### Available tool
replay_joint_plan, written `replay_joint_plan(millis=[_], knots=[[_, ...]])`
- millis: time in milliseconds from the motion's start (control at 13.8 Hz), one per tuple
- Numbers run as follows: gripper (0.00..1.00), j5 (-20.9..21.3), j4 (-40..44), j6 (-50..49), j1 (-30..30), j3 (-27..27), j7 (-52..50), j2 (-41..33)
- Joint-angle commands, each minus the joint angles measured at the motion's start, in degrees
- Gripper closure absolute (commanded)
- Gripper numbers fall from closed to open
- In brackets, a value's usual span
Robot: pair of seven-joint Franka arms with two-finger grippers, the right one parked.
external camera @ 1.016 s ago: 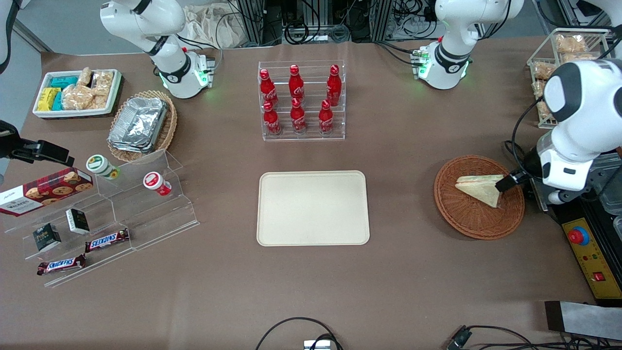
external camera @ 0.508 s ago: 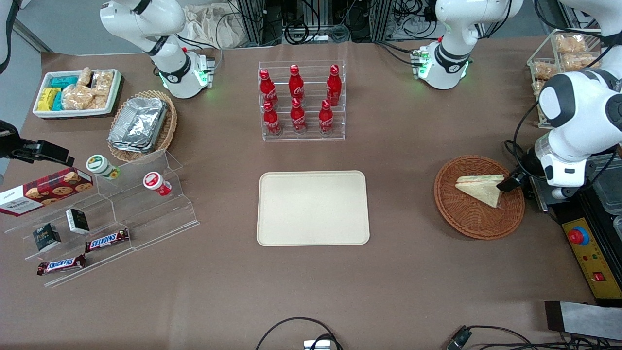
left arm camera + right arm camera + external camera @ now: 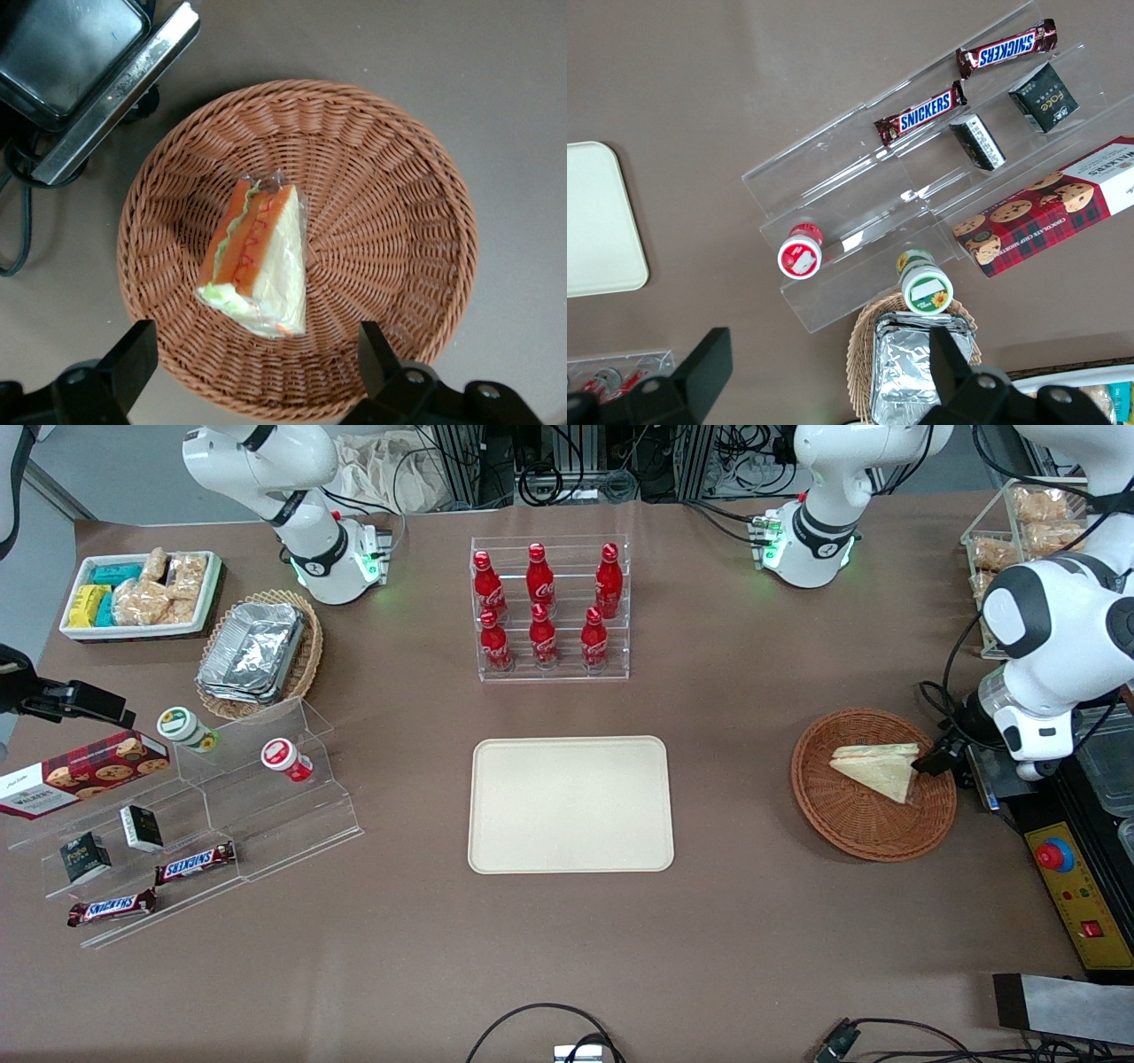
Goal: Place sandwich from basket to tray
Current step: 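Lower the open left gripper and close it on the sandwich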
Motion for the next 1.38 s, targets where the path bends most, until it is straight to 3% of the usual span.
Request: replay_joint_plan(millis=[0,580,1306], knots=[[0.00,-2.4,-4.4,5.9,0.4,-0.3,-1.4,-1.0],[0.00,-4.3,-8.0,16.1,0.1,-0.3,-2.8,3.3],[0.00,-6.8,-8.4,22.2,-2.4,-0.7,-3.3,7.8]])
